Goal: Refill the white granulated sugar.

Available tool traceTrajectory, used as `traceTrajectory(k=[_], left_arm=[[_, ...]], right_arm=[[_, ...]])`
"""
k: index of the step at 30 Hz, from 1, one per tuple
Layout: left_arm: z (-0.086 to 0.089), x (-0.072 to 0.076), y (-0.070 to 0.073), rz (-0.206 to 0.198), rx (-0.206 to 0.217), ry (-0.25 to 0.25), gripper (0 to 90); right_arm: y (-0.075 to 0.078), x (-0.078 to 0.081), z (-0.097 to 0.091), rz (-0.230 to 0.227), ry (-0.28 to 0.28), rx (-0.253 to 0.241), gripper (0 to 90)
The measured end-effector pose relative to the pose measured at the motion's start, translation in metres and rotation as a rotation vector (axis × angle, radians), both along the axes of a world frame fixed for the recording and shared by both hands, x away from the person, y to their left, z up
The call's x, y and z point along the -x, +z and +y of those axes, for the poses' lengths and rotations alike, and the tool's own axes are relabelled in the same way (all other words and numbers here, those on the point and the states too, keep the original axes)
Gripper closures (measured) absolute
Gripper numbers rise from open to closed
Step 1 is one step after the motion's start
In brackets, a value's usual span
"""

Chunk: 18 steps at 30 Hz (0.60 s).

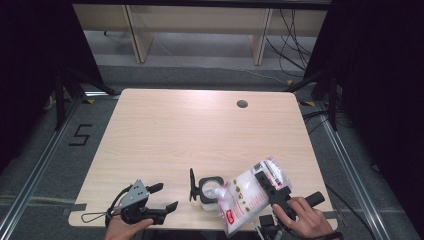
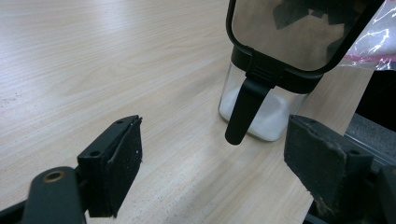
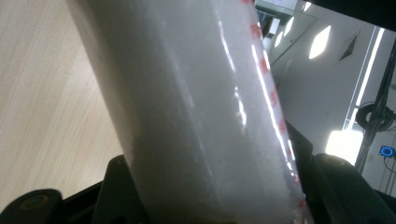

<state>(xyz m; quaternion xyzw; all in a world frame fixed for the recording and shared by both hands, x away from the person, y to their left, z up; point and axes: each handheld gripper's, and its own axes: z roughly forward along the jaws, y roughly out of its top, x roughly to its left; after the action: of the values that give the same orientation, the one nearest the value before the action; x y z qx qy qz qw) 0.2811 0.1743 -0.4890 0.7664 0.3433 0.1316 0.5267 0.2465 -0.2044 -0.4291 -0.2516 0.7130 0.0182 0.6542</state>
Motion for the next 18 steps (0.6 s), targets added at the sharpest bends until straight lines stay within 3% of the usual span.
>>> traceTrajectory(k=[2,6,13,15,17,18], left_arm=[[0.0008,0.0006,0.0012,0.005,-0.018,0.007,18.8],[0.0000,0.0001,0.0000,0.000,0.000,0.001,18.8],[0.0005,0.0001,0.0010,0.003,-0.018,0.003,18.8],[-0.0005,-0.0004,-0.0002,-0.002,0.004,-0.003,18.8],[0.0003,-0.0006,0.0001,-0.005,-0.008,-0.005,18.8],[0.0007,-0.0010,0.0003,-0.011,-0.012,-0.012,18.8]], right_arm=[[0.0004,0.0000,-0.0001,-0.003,-0.001,0.010,50.4],[0.0000,0.0000,-0.0002,-0.002,-0.001,0.002,50.4],[0.0006,0.0001,0.0000,-0.005,-0.001,0.009,50.4],[-0.0001,0.0005,-0.0002,0.000,-0.008,-0.004,50.4],[-0.0009,0.0009,-0.0008,0.000,-0.013,-0.018,50.5],[0.0000,0.0004,-0.0003,-0.001,-0.005,-0.001,50.4]])
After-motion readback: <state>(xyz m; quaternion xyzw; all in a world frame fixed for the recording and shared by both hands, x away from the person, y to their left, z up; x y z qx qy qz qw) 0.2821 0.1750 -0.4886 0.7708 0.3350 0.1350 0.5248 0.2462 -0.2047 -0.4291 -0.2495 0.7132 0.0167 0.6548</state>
